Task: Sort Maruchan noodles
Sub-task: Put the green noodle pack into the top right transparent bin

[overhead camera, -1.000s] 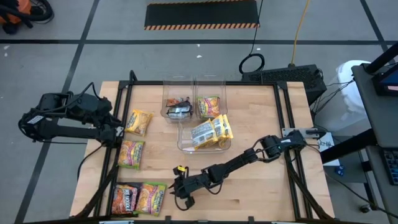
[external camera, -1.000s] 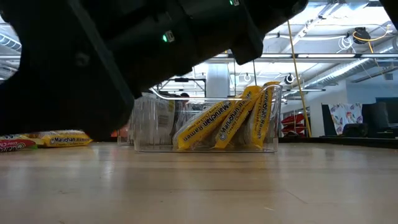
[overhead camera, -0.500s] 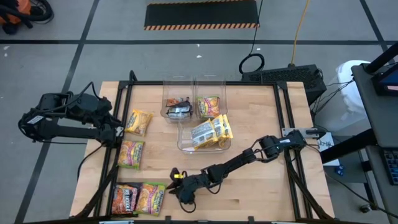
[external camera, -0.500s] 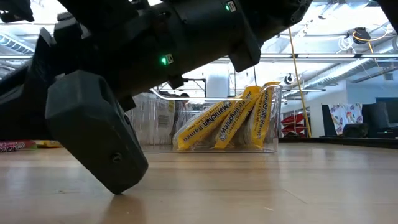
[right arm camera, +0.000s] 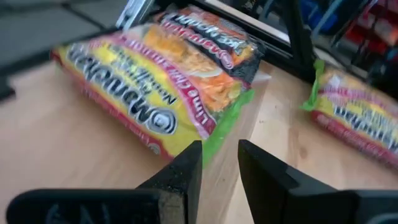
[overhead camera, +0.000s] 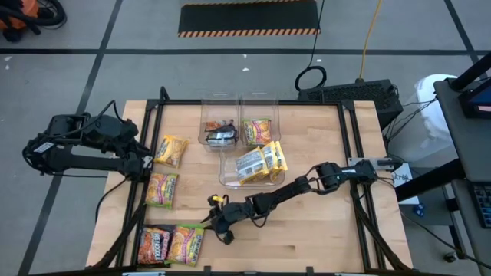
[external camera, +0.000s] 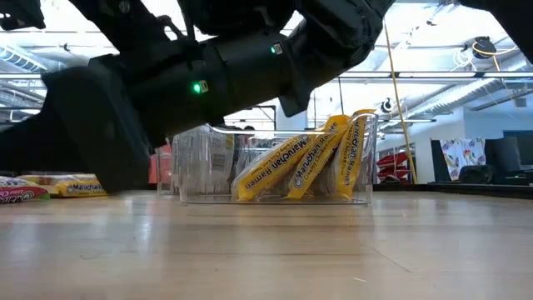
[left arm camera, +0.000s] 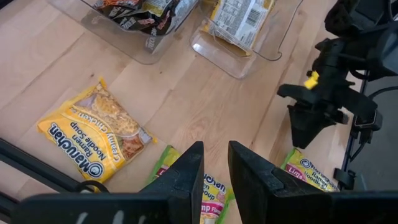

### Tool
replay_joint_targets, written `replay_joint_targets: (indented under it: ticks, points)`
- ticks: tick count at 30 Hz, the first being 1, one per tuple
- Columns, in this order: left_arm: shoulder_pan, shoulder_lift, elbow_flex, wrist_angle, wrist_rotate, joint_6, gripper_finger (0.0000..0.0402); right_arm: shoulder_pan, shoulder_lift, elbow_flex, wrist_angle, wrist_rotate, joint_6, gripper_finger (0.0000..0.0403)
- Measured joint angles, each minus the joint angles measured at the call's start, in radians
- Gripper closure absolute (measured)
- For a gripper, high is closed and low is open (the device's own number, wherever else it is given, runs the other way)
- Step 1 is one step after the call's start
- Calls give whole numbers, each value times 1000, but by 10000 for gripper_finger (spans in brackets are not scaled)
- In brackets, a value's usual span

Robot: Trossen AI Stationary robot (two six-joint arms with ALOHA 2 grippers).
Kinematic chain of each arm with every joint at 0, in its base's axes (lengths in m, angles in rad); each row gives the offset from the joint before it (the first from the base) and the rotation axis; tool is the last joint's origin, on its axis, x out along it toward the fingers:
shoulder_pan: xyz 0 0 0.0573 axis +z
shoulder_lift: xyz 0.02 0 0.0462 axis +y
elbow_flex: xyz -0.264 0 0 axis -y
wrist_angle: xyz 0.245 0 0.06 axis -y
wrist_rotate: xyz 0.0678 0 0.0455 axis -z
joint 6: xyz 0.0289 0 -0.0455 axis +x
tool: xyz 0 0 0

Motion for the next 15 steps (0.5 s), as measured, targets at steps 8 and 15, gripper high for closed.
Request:
replay_joint_targets:
  ticks: [8, 15]
  points:
    - [0, 0, 0, 0, 0, 19, 323, -16, 0, 0, 2, -143, 190, 305]
    - [0, 0, 0, 0, 0, 25, 323, -21, -2, 0, 2, -154, 219, 305]
